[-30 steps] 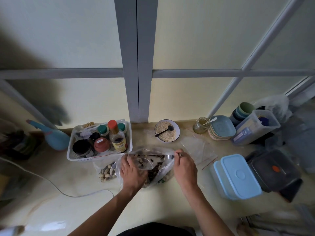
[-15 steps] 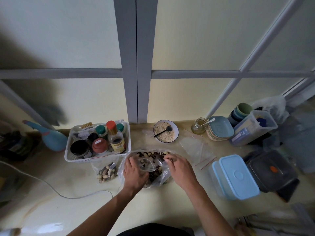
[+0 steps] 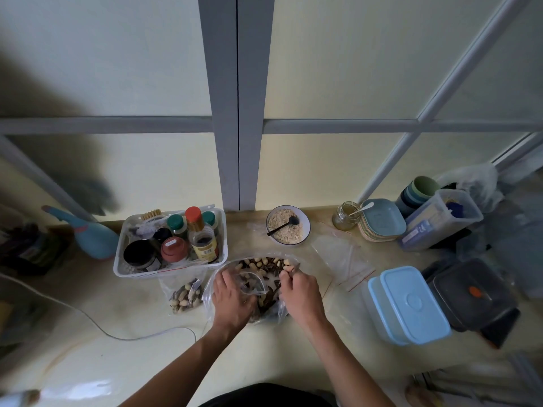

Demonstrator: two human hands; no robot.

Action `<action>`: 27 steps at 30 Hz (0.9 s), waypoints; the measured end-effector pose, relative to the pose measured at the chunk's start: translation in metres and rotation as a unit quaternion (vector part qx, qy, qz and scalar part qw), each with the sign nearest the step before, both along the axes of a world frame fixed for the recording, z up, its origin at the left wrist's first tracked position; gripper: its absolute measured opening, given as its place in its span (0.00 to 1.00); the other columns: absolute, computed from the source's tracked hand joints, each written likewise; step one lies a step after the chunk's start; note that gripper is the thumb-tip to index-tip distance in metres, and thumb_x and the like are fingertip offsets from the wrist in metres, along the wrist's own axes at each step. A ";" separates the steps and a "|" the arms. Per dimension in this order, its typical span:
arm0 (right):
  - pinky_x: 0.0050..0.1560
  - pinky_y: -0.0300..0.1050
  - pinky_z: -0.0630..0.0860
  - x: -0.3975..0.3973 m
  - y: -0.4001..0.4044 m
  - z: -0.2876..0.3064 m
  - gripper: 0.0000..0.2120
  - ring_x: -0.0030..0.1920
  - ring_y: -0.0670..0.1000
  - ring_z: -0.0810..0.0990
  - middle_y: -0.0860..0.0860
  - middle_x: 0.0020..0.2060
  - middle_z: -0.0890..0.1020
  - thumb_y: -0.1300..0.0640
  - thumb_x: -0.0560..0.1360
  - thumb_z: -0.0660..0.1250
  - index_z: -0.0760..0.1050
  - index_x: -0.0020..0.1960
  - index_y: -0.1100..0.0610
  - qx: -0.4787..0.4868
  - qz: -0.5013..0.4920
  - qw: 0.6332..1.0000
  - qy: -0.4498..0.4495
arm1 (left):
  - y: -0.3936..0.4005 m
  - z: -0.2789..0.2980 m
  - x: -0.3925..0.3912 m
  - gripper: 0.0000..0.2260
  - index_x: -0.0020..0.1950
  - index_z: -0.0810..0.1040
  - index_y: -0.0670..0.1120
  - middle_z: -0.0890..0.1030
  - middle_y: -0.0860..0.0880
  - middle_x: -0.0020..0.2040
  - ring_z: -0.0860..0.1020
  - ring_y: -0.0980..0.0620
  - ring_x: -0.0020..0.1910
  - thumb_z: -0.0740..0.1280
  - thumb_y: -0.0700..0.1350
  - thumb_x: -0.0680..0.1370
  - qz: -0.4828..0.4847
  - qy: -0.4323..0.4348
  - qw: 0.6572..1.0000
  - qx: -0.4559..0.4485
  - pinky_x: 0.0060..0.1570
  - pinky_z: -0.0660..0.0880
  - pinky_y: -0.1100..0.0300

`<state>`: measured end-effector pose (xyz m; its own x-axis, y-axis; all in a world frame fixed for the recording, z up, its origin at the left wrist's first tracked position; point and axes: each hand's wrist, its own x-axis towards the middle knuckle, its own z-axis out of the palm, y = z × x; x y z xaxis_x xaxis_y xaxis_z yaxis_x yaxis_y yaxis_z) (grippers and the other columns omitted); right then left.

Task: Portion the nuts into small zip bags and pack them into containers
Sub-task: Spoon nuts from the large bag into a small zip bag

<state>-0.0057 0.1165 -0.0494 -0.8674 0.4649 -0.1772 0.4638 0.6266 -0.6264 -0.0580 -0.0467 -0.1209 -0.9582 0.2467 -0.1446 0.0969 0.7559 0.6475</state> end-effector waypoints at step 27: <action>0.36 0.40 0.82 0.003 0.009 0.004 0.14 0.40 0.52 0.88 0.56 0.38 0.88 0.59 0.85 0.59 0.82 0.53 0.62 -0.348 -0.277 0.890 0.097 | 0.000 0.003 -0.004 0.38 0.72 0.62 0.46 0.68 0.47 0.61 0.67 0.45 0.63 0.73 0.53 0.66 -0.007 -0.039 0.999 0.023 0.63 0.71 0.45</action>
